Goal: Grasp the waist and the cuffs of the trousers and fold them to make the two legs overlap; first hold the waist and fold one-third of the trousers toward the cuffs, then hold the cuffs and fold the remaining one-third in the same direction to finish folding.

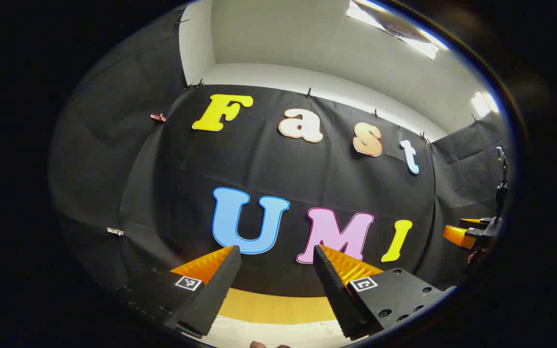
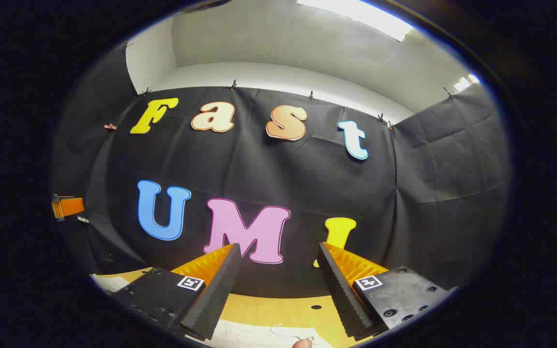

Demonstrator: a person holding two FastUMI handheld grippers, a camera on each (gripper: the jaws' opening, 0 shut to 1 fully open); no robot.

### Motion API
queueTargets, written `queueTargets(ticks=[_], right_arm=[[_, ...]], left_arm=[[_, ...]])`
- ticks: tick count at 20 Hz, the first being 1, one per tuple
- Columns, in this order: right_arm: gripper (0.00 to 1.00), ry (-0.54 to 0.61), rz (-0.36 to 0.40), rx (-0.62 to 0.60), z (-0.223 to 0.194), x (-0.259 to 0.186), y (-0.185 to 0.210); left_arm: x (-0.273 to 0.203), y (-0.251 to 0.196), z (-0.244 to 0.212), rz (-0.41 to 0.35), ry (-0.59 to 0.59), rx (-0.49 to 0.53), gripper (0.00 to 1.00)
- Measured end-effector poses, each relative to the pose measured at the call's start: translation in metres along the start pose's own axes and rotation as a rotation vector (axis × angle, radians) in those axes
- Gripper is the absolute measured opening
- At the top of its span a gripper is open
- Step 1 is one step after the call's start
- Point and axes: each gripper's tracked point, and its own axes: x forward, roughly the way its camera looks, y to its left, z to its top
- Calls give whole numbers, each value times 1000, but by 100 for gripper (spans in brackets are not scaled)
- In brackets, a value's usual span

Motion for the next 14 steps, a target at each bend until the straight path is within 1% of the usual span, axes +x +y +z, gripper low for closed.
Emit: queueTargets(ticks=[8,14], right_arm=[[97,4,-6,-14,-3,-9,0],[97,7,2,-8,-4,-9,2]], left_arm=[[5,0,-6,-14,38,3,95],[5,0,-6,-4,44,21,95]])
